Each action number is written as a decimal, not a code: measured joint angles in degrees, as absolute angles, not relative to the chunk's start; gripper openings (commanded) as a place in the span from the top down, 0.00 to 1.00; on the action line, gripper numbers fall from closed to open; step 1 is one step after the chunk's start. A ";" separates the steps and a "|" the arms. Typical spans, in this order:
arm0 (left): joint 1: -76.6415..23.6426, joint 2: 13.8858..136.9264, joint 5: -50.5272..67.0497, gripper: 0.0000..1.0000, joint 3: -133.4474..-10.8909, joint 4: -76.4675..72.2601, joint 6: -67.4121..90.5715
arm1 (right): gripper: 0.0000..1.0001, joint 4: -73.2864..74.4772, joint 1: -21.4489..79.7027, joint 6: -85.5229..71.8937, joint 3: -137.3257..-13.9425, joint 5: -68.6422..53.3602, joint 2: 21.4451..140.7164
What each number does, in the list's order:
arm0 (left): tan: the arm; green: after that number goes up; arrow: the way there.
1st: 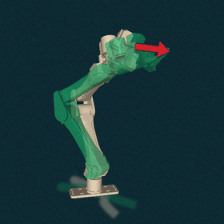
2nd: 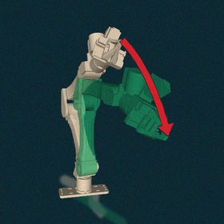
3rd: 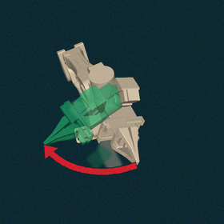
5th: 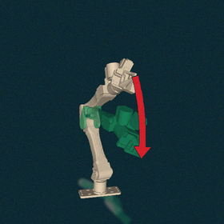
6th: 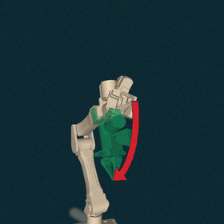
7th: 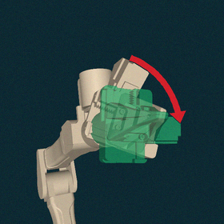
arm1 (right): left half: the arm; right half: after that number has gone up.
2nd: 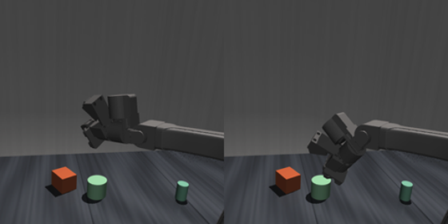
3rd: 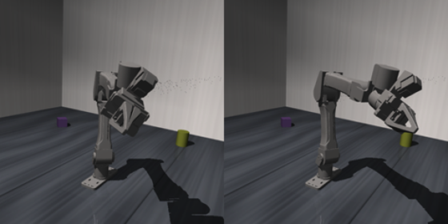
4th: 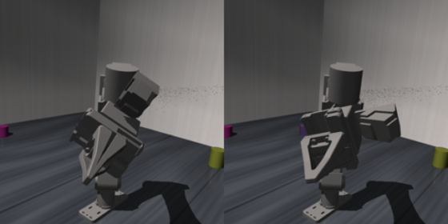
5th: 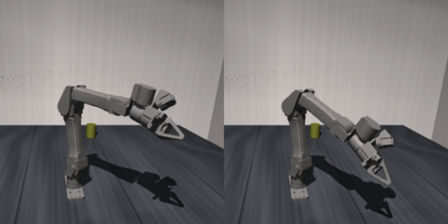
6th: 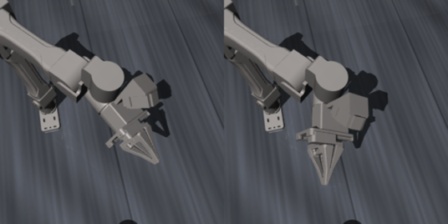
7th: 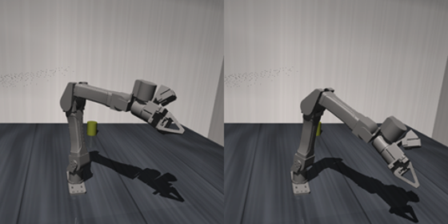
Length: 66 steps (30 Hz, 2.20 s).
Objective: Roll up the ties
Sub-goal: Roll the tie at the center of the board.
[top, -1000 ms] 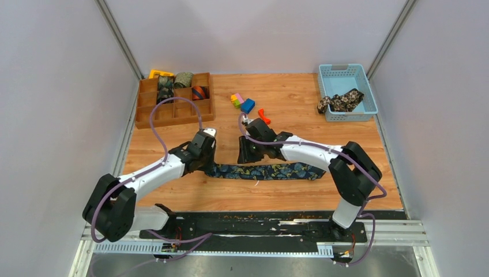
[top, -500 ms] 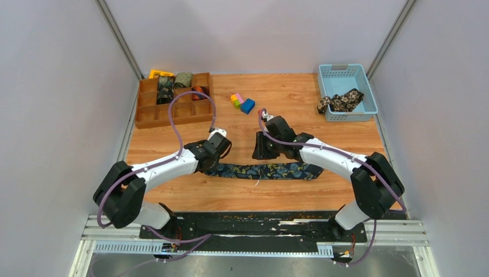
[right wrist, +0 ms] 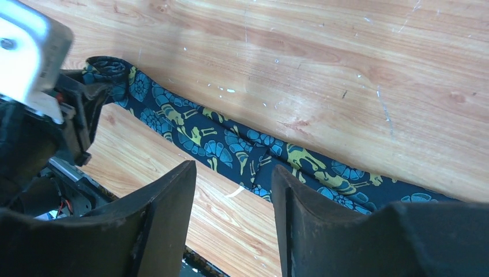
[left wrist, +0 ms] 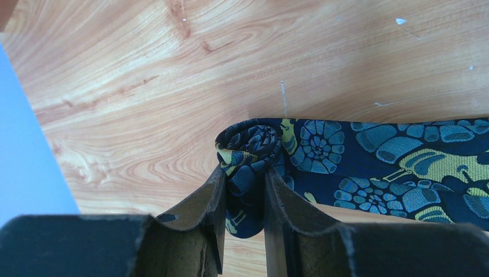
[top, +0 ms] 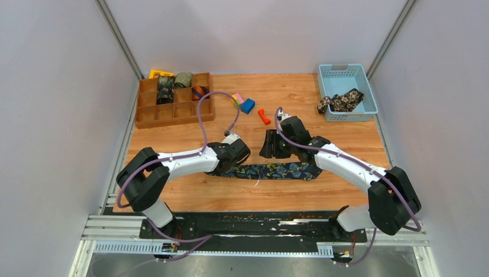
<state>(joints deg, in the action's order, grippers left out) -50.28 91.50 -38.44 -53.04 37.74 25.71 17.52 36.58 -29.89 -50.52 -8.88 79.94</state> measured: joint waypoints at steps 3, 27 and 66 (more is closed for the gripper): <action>-51.70 93.58 -39.86 0.76 -54.59 38.87 26.13 | 0.47 17.91 36.16 -29.89 -50.39 -8.78 78.41; -56.95 102.69 -42.54 0.47 -62.43 44.82 27.90 | 0.45 19.68 35.44 -29.89 -49.52 -8.45 75.96; -50.68 83.11 -23.07 0.48 -54.70 32.12 25.78 | 0.51 17.89 38.61 -32.51 -54.13 -13.06 83.09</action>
<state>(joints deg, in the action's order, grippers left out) -50.68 83.11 -23.07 -54.70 32.12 25.78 17.89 38.61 -32.51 -54.13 -13.06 83.09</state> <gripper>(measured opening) 0.514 0.490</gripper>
